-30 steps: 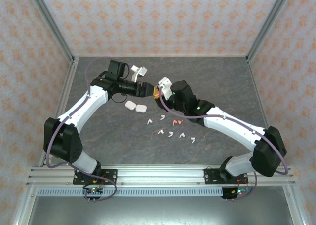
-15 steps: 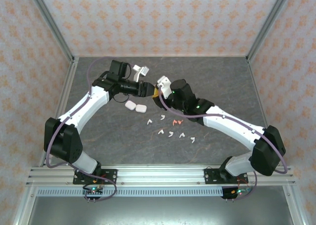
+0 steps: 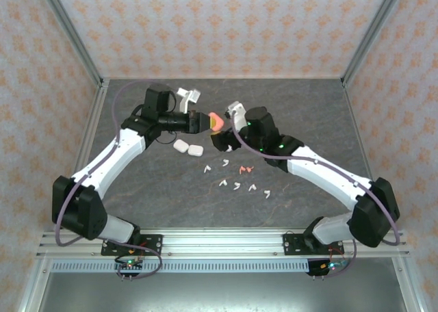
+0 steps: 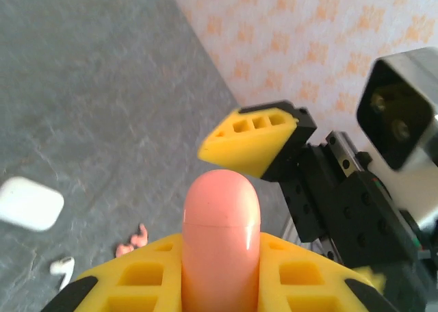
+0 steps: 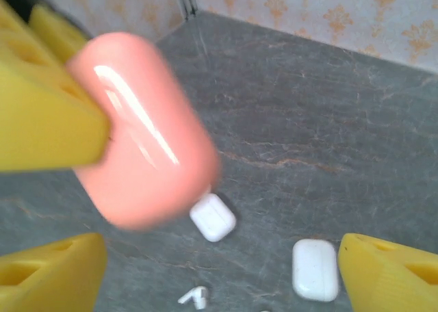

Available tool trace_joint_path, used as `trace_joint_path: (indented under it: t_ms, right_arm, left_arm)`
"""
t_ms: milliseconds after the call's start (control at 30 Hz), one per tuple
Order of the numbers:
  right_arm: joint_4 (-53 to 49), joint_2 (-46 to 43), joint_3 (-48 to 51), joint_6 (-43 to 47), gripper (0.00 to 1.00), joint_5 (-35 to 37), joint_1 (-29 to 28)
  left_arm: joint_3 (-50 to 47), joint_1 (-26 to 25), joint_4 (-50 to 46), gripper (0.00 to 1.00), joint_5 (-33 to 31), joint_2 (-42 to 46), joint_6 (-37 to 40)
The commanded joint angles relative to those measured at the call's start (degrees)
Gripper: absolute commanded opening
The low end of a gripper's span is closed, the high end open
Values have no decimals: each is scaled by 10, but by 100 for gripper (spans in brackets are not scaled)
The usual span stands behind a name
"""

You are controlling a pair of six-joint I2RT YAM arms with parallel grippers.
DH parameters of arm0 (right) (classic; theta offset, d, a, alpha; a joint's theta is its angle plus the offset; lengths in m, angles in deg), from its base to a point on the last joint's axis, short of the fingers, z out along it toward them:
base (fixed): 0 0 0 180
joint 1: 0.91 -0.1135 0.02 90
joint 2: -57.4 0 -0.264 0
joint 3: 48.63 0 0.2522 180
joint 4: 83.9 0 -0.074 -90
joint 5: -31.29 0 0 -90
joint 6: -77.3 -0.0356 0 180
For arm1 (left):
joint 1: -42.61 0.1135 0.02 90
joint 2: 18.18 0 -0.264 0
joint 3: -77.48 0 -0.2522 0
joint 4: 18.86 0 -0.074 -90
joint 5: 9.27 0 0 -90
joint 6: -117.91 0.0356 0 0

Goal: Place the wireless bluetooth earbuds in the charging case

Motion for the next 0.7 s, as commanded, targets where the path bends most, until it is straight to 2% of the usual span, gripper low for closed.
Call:
trace_joint_path:
  t_ms: [0,67,200,267,400,667]
  right_arm:
    - [141,-51,61,-159,88,-122,62]
    - [189,-75,86,-207,88,-133,85]
    - [200,-66,76,-219,83,-151,85]
    - [227,-57,73,-233,81,-165,85]
    - [237,-23,53,-231,80,-172,71]
    - [266,13,35,-229,79,-170,64]
  left_arm:
    - [-65,-2,207,5,-80,37,-74]
    - [-98,-3,264,1,-111,51,-74]
    - [-119,-20,313,0,-114,65,-46]
    - [-130,-40,333,0,-113,77,6]
    - [-148,-67,349,0,-125,93,62]
    - [-153,-74,363,0,-124,86,69]
